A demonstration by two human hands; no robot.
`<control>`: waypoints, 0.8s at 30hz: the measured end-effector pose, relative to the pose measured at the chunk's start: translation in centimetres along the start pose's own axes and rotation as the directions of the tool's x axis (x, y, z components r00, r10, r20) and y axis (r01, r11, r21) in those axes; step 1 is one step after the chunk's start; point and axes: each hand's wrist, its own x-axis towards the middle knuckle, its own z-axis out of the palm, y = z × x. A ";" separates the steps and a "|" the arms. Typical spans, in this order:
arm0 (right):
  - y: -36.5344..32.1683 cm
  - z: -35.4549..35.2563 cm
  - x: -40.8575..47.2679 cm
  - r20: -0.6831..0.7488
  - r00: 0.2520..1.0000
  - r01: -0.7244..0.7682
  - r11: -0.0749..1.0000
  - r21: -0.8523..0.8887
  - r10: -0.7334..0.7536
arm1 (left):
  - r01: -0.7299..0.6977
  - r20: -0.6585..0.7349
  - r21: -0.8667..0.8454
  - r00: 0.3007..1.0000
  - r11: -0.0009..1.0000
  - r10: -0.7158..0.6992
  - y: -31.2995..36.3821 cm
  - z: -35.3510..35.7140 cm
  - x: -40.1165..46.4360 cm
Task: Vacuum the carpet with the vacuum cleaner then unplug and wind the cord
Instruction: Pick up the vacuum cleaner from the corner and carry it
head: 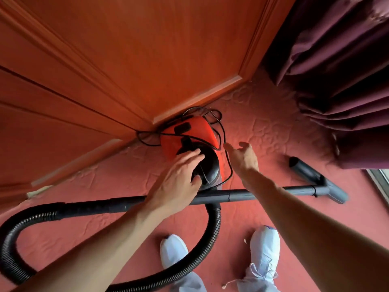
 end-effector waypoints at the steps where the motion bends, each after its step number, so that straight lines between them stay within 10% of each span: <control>1: -0.1 0.8 1.3 0.018 0.998 -0.065 0.997 0.040 0.064 | -0.012 0.023 0.027 1.000 1.000 0.012 -0.6 0.6 0.6; 17: 3.2 5.7 6.4 0.354 0.880 -0.427 0.854 0.297 0.317 | 0.081 -0.119 0.031 0.990 0.996 -0.076 -3.8 3.0 1.6; 24: 4.3 4.6 6.3 0.054 0.977 -0.213 0.935 0.283 0.206 | 0.103 -0.144 -0.035 0.984 0.994 -0.107 -2.9 3.0 1.2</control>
